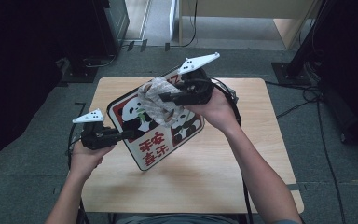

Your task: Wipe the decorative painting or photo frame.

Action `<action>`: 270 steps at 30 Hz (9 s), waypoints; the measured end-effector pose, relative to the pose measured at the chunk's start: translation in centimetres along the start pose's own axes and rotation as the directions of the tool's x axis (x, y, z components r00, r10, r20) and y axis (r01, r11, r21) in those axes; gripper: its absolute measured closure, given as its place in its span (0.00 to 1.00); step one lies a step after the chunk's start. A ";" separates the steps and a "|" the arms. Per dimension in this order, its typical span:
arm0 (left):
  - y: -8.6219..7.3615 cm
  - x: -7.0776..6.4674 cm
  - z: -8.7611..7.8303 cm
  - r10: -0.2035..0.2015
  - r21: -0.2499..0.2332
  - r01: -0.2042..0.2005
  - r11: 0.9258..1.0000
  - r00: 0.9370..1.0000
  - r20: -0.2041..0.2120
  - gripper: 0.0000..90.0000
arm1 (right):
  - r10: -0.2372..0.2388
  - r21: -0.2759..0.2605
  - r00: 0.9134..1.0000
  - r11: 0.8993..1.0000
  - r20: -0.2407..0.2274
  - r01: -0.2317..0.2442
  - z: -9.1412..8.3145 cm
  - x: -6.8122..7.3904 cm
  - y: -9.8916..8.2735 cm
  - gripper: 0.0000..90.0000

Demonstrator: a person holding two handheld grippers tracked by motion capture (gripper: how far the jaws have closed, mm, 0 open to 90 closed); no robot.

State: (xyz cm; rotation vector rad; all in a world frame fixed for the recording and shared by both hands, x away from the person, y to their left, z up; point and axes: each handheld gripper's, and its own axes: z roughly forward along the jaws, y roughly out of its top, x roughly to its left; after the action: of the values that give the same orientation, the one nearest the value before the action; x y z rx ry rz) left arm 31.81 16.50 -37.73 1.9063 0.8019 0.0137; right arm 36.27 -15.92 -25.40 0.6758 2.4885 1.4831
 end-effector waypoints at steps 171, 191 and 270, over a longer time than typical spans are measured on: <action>-0.1 0.0 -0.9 0.013 0.000 -0.013 1.000 1.000 0.001 0.85 | 0.034 0.117 0.996 0.993 -0.082 -0.024 3.4 2.3 -7.1 0.72; -0.5 -0.3 -1.1 0.006 -0.009 -0.006 1.000 1.000 -0.015 0.87 | -0.028 0.027 0.996 0.999 -0.089 0.031 1.9 2.7 0.4 0.72; -0.5 -0.5 -1.1 0.019 0.003 -0.019 1.000 1.000 -0.019 0.87 | -0.009 0.113 0.995 0.993 -0.101 0.020 6.7 2.2 -8.3 0.72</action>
State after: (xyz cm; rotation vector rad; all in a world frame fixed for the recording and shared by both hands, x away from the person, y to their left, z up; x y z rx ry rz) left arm 30.77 17.21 -37.41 1.9193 0.7968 0.0426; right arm 34.30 -12.97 -35.65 0.6137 2.6650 1.4124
